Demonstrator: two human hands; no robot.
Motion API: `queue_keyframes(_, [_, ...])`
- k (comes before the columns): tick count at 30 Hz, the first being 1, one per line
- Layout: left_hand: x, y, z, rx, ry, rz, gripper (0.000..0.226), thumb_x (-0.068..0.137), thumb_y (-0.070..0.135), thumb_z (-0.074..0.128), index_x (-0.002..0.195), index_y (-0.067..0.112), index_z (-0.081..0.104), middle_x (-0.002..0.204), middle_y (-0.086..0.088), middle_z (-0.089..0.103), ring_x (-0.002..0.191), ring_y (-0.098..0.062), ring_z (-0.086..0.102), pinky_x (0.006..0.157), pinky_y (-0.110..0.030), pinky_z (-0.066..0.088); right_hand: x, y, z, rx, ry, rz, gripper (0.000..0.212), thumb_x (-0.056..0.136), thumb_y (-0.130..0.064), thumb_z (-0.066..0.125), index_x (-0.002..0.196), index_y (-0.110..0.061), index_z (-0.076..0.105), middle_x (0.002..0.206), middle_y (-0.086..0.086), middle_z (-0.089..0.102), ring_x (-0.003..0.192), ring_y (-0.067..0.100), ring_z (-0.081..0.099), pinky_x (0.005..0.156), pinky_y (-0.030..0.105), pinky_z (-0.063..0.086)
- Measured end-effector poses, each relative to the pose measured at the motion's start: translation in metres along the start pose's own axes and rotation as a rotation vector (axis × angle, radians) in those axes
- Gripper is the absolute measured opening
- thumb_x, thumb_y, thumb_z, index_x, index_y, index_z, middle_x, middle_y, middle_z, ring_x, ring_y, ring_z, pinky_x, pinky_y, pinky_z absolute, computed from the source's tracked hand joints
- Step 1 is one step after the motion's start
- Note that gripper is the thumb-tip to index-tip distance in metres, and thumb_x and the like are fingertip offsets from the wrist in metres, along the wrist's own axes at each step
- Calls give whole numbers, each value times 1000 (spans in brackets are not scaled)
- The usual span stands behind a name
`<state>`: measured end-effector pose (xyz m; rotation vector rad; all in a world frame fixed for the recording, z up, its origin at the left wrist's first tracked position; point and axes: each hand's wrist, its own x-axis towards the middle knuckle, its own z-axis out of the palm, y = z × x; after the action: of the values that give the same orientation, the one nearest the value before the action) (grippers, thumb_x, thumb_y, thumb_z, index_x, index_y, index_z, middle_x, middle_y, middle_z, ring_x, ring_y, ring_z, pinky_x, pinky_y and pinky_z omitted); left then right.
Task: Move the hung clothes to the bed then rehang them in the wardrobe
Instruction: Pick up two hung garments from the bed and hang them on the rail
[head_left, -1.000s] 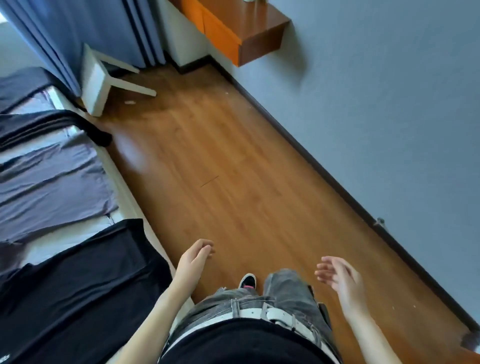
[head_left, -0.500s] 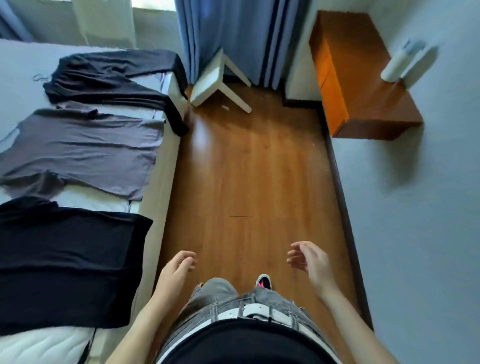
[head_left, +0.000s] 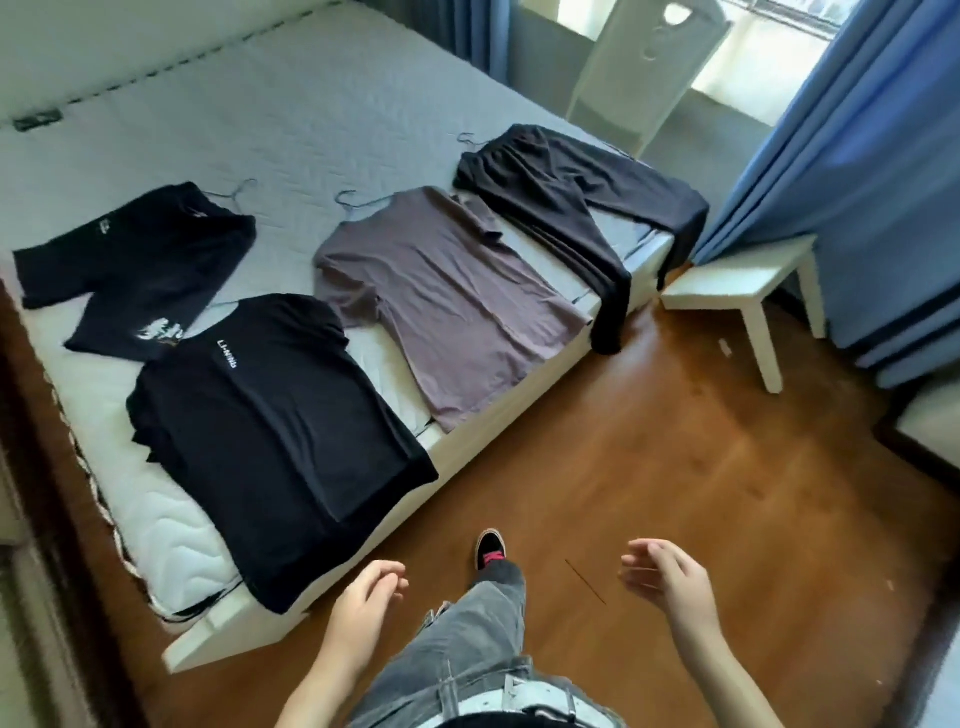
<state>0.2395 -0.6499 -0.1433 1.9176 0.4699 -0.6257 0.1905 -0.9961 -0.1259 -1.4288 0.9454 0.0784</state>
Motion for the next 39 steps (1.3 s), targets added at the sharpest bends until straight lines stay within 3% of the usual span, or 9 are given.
queue_keyframes(10, [114, 120, -32, -181, 179, 27, 23, 98, 19, 49, 96, 27, 70, 93, 1, 72, 91, -13, 67, 84, -29, 52, 142, -157, 130, -113, -317, -95, 28, 100, -6, 42, 92, 3, 67, 78, 21, 67, 68, 27, 65, 61, 29, 58])
queue_keyframes(17, [187, 168, -55, -282, 373, -68, 21, 98, 19, 49, 98, 26, 68, 96, 1, 72, 94, -9, 66, 89, -27, 51, 248, -245, 260, -262, -596, -125, 27, 97, 2, 40, 83, 3, 64, 66, 13, 66, 53, 16, 64, 49, 21, 52])
queue_keyframes(23, [250, 199, -88, -401, 540, -160, 18, 97, 22, 52, 99, 29, 68, 98, 4, 72, 98, -5, 66, 82, -15, 48, 323, -291, 391, -435, -808, -187, 28, 97, 3, 41, 85, 3, 65, 69, 16, 66, 59, 27, 64, 56, 27, 55])
queue_keyframes(28, [327, 193, -139, -400, 596, -194, 16, 96, 28, 53, 100, 34, 68, 102, 10, 71, 101, -2, 64, 81, -13, 45, 367, -298, 515, -529, -917, -272, 29, 97, 5, 42, 82, 2, 67, 68, 14, 66, 62, 25, 62, 58, 26, 55])
queue_keyframes(33, [447, 142, -195, -354, 596, -191, 14, 94, 32, 56, 101, 37, 66, 103, 13, 69, 96, 8, 60, 79, -12, 46, 433, -249, 638, -616, -870, -392, 23, 94, -2, 49, 87, -9, 69, 80, 13, 70, 71, 26, 65, 62, 25, 55])
queue_keyframes(36, [537, 100, -230, -238, 596, -156, 15, 92, 31, 58, 105, 34, 65, 103, 14, 66, 96, 6, 60, 86, -15, 47, 477, -207, 711, -711, -827, -551, 21, 92, -7, 53, 95, -21, 68, 92, 0, 71, 84, 24, 67, 77, 36, 54])
queue_keyframes(39, [624, 67, -266, -44, 616, -111, 23, 91, 34, 58, 113, 28, 63, 106, 17, 62, 100, 2, 57, 93, -20, 45, 522, -172, 774, -762, -758, -762, 24, 92, -3, 52, 109, -12, 67, 106, 2, 67, 96, 20, 62, 89, 33, 47])
